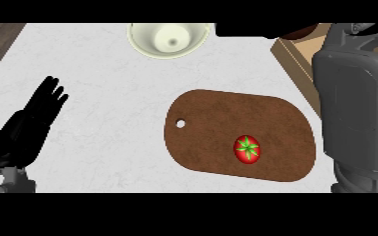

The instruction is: Pick the cupcake from the cutting board and place it in the cardboard box

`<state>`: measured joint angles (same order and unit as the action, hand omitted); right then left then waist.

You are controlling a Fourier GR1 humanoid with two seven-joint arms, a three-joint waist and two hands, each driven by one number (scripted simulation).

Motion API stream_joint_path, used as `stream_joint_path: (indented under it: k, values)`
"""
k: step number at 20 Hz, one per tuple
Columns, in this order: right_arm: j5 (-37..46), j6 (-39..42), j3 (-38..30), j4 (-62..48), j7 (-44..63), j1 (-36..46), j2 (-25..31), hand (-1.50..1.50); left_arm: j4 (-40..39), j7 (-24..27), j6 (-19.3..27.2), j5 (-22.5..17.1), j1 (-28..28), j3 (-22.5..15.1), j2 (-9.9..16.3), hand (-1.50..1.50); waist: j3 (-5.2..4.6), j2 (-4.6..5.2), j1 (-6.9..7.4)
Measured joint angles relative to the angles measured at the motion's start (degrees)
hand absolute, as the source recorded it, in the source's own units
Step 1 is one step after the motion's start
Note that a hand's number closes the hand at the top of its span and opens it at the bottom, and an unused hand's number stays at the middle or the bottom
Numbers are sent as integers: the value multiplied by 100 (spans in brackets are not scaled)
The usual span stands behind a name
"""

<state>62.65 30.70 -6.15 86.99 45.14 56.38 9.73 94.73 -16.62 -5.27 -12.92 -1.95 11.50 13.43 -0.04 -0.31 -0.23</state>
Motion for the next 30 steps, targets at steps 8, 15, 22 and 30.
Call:
stream_joint_path:
  k: [8,15,22,30]
  values:
    - [138,-39,-507,-31,185,245,721,150,87,-23,23,41,31,-49,-97,0,2,20,34]
    - [13,-278,-822,-654,-427,3,1418,150,102,-18,-62,9,33,8,-76,0,4,32,55]
    - [-135,-1081,-1065,-1481,-1388,-357,1865,150,35,49,-69,64,-9,14,-124,0,5,42,65]
    - [-293,-2077,-1241,-2598,-2171,-757,1855,150,-109,11,-119,31,-180,113,-58,0,5,50,76]
